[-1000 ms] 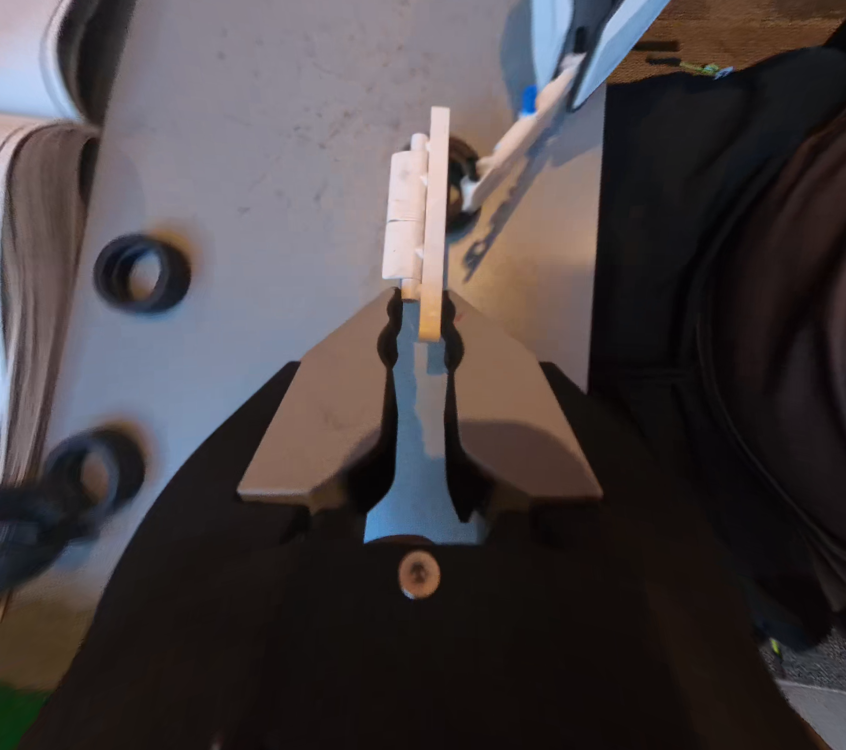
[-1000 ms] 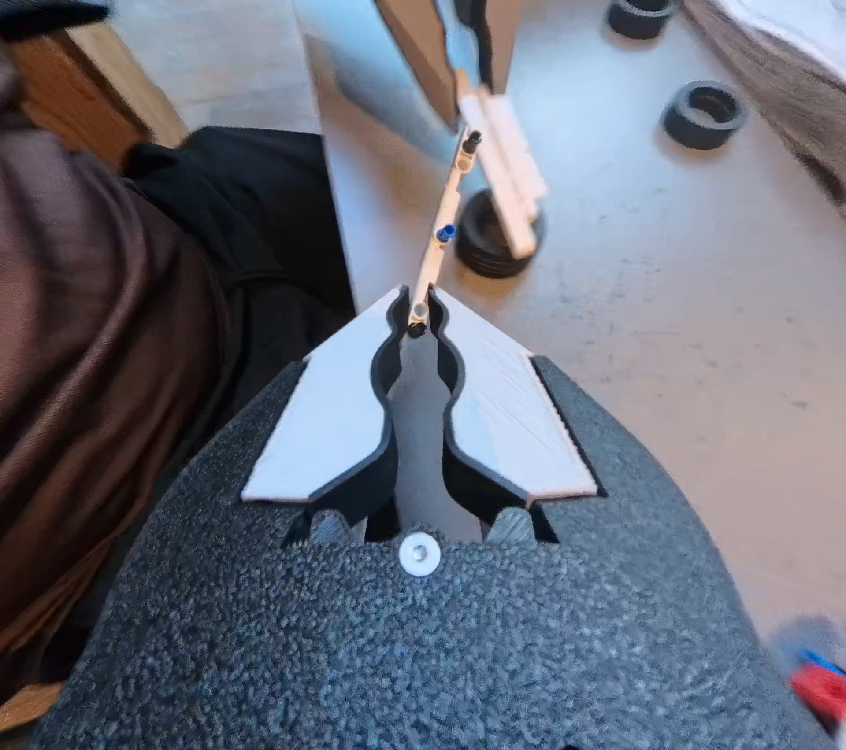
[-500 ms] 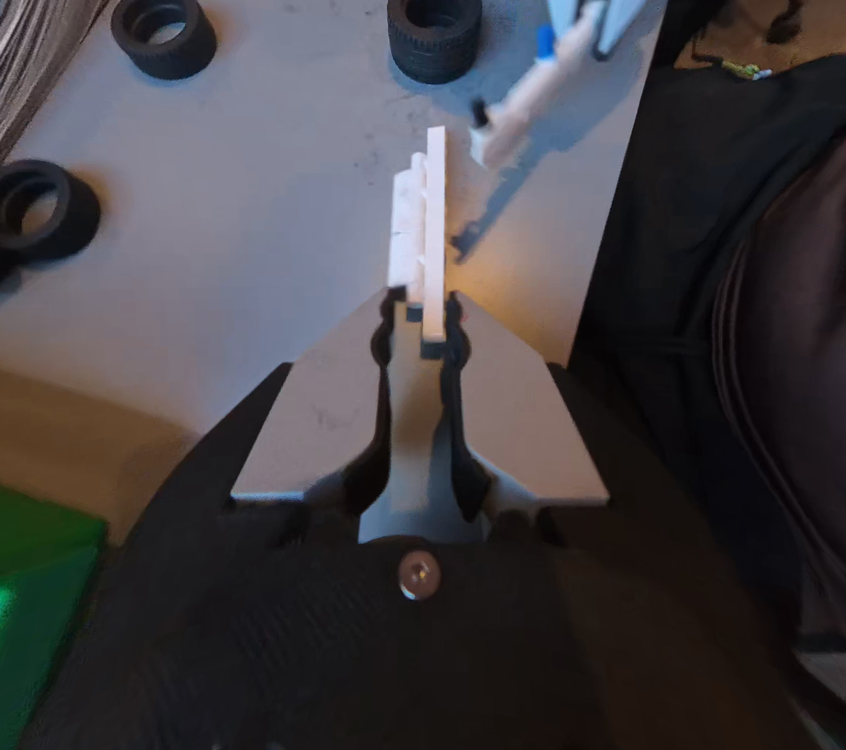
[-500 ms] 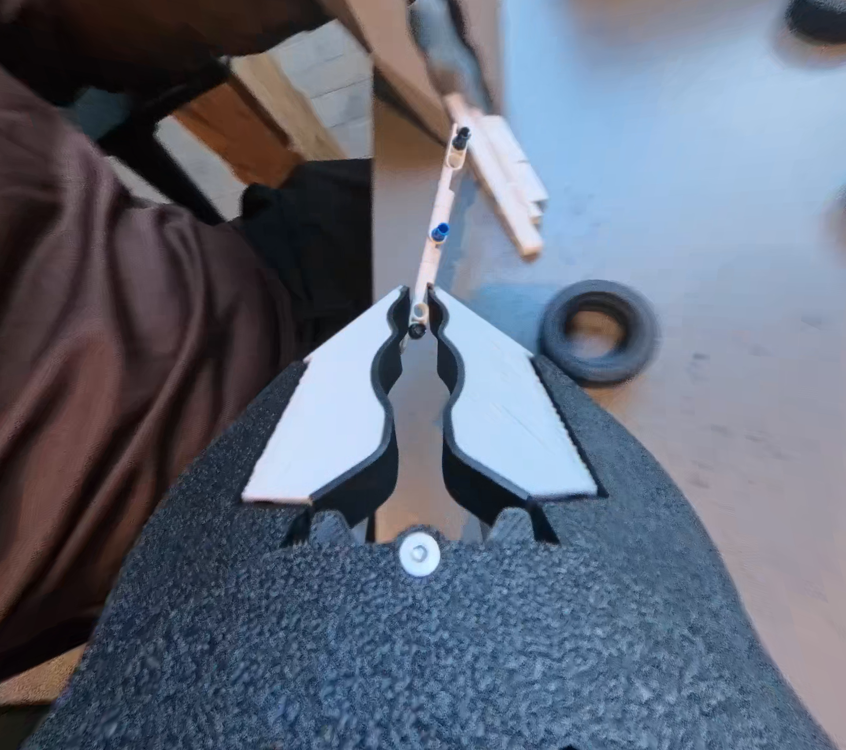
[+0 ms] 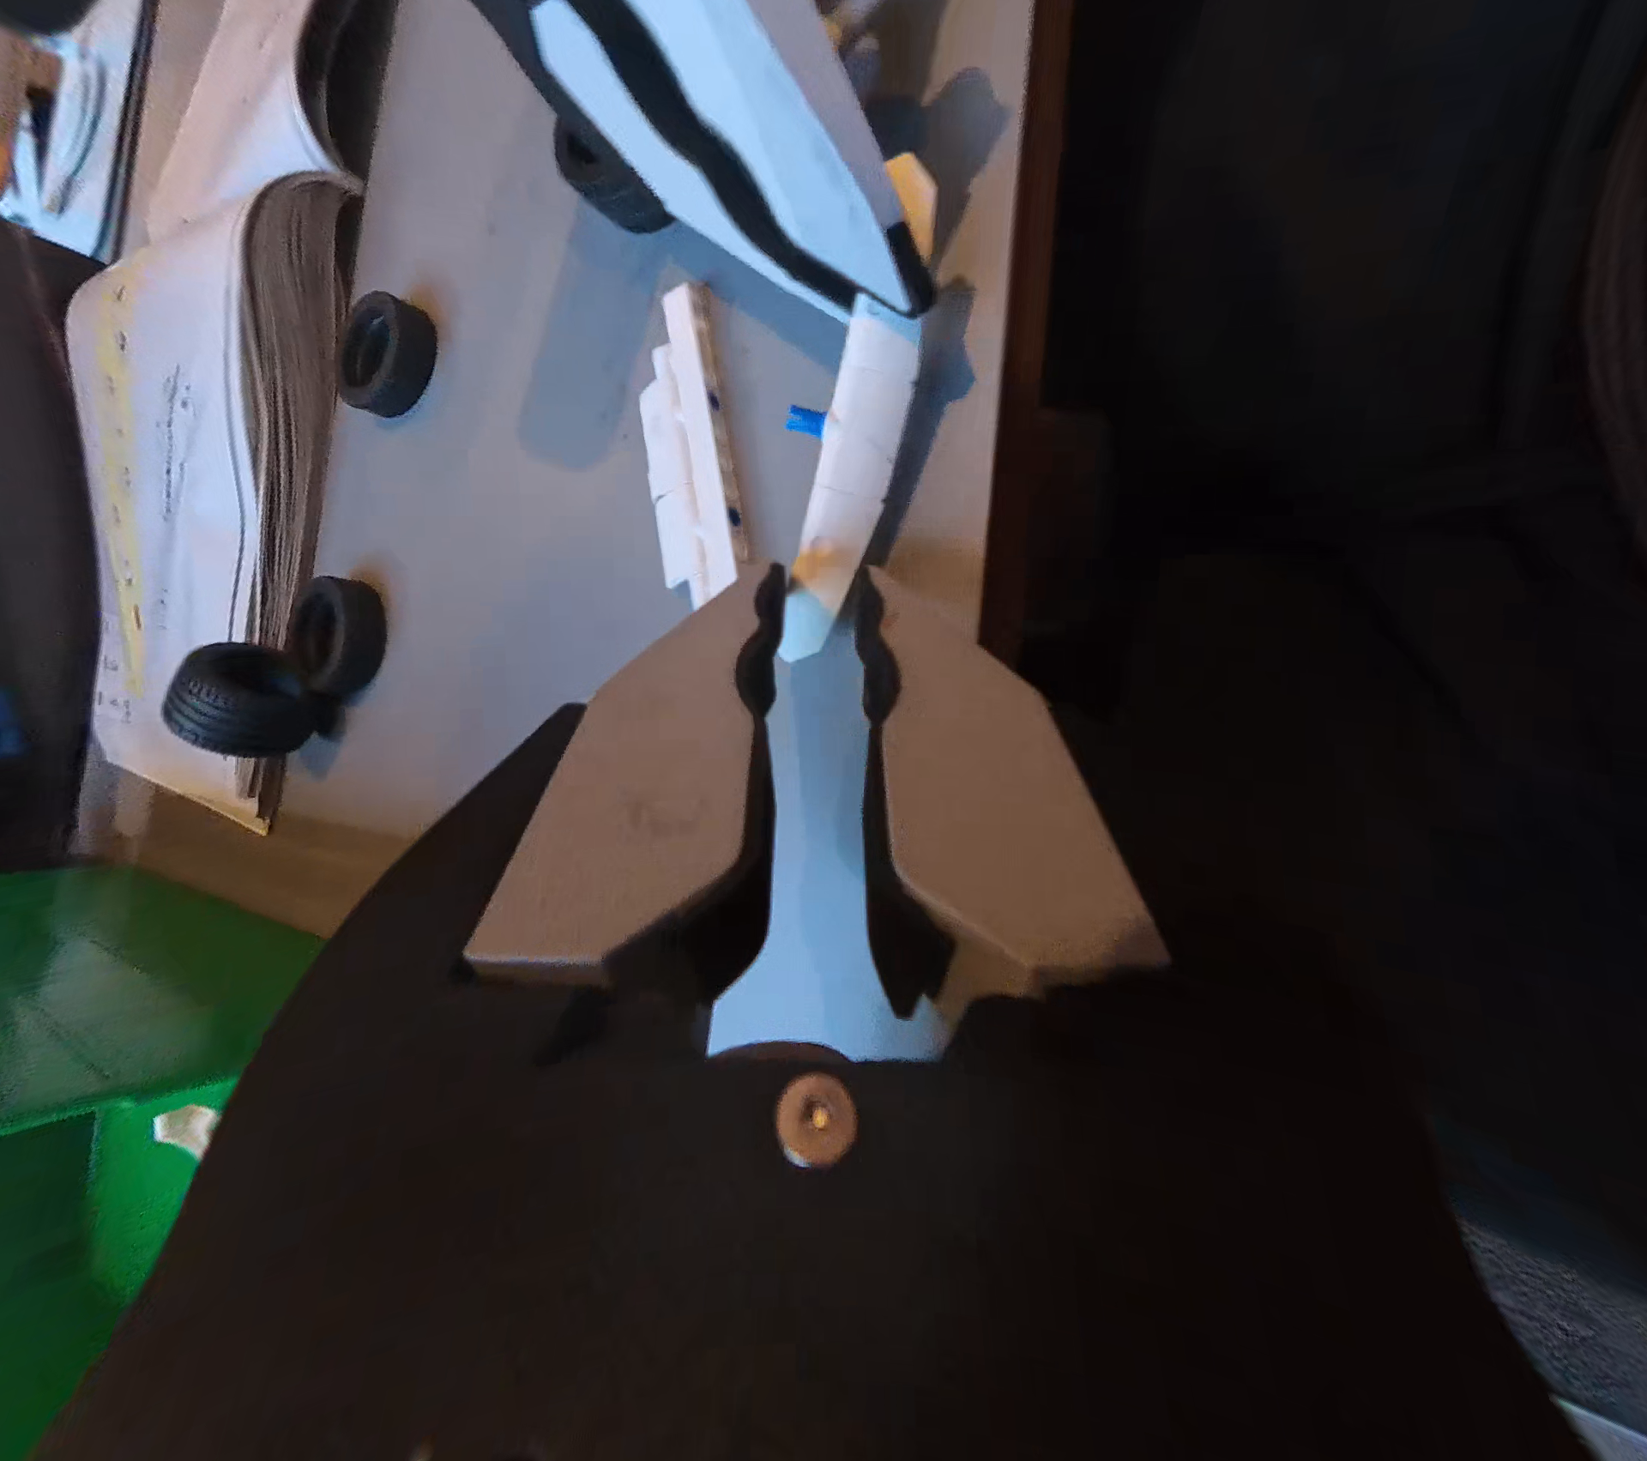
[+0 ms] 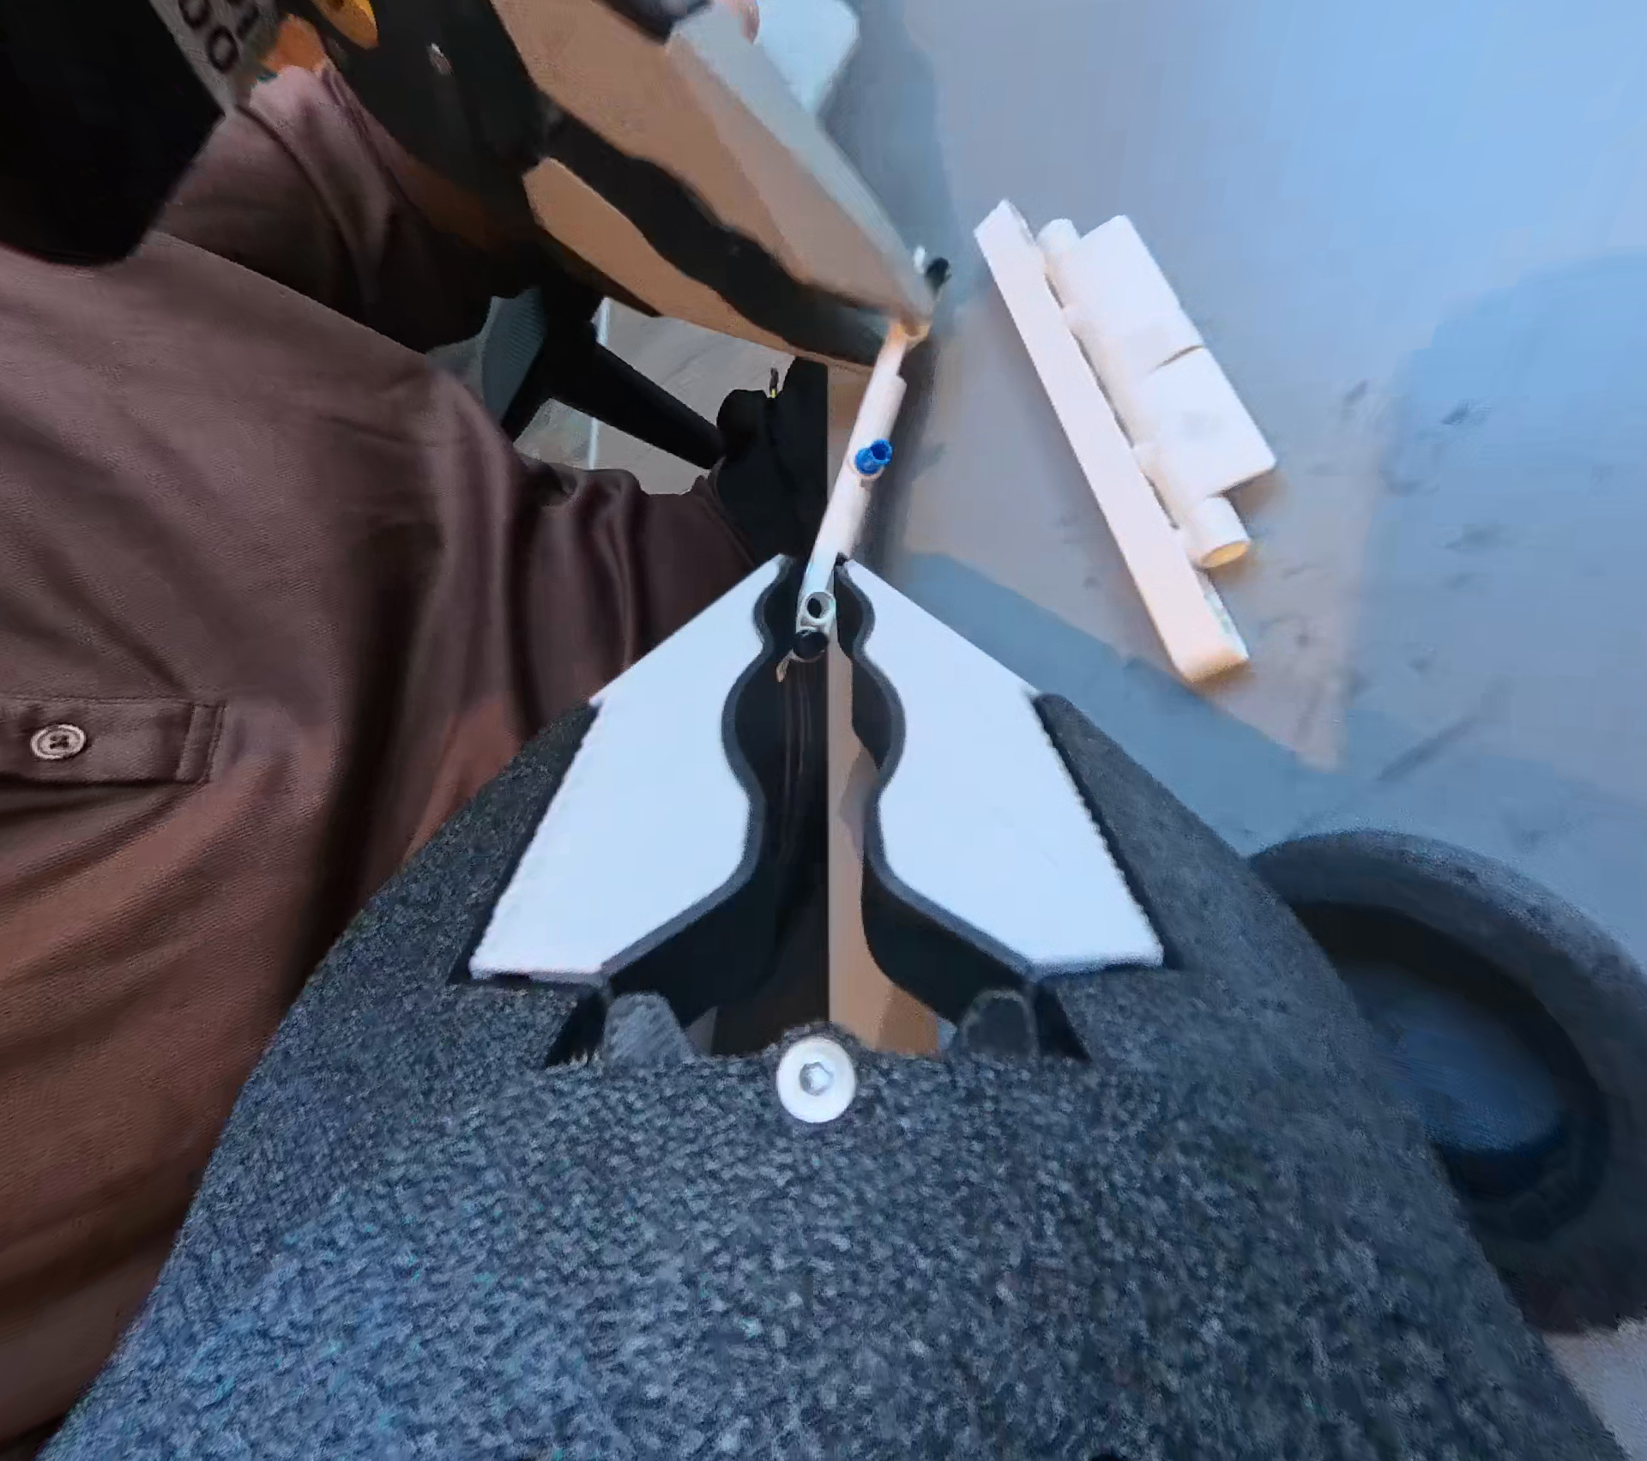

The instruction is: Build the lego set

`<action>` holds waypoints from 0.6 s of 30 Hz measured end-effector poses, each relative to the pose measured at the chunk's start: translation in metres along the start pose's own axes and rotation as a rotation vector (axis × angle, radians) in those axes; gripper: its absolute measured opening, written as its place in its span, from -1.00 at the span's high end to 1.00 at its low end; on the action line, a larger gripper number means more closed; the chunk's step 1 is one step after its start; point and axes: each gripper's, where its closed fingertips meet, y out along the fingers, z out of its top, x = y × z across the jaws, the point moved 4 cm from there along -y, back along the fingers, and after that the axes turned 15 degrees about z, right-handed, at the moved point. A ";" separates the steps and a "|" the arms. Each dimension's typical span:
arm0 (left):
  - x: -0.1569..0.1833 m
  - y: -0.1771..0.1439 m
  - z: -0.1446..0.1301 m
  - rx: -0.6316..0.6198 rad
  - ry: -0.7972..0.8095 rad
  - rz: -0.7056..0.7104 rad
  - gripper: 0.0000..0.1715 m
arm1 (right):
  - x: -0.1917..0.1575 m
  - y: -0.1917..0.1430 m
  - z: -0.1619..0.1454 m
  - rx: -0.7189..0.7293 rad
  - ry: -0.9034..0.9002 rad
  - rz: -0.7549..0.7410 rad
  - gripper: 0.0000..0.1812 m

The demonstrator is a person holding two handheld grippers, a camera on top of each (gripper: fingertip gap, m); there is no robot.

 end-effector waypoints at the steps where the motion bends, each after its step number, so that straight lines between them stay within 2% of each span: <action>1: 0.000 0.001 0.001 0.007 0.011 0.015 0.86 | 0.001 0.001 0.000 -0.007 0.008 0.003 0.91; 4: 0.000 0.001 0.001 -0.005 -0.012 -0.008 0.87 | 0.004 -0.004 0.001 -0.007 0.020 -0.037 0.90; 7: 0.001 0.003 0.004 -0.029 -0.096 -0.076 0.87 | 0.011 -0.020 0.002 -0.050 -0.034 -0.274 0.77; 8: 0.000 0.005 0.004 -0.049 -0.135 -0.096 0.87 | 0.009 -0.025 0.004 -0.061 -0.077 -0.354 0.69; 12: -0.005 0.011 0.004 -0.117 -0.295 -0.145 0.87 | -0.009 -0.036 0.015 -0.125 -0.310 -0.597 0.57; 15: -0.003 0.009 0.004 -0.166 -0.406 -0.195 0.87 | -0.007 -0.033 0.019 -0.220 -0.462 -0.682 0.28; 17: -0.003 0.008 0.003 -0.189 -0.432 -0.185 0.87 | 0.000 -0.028 0.021 -0.260 -0.500 -0.680 0.14; 18: -0.003 0.007 0.003 -0.186 -0.423 -0.174 0.87 | 0.005 -0.025 0.022 -0.276 -0.519 -0.673 0.14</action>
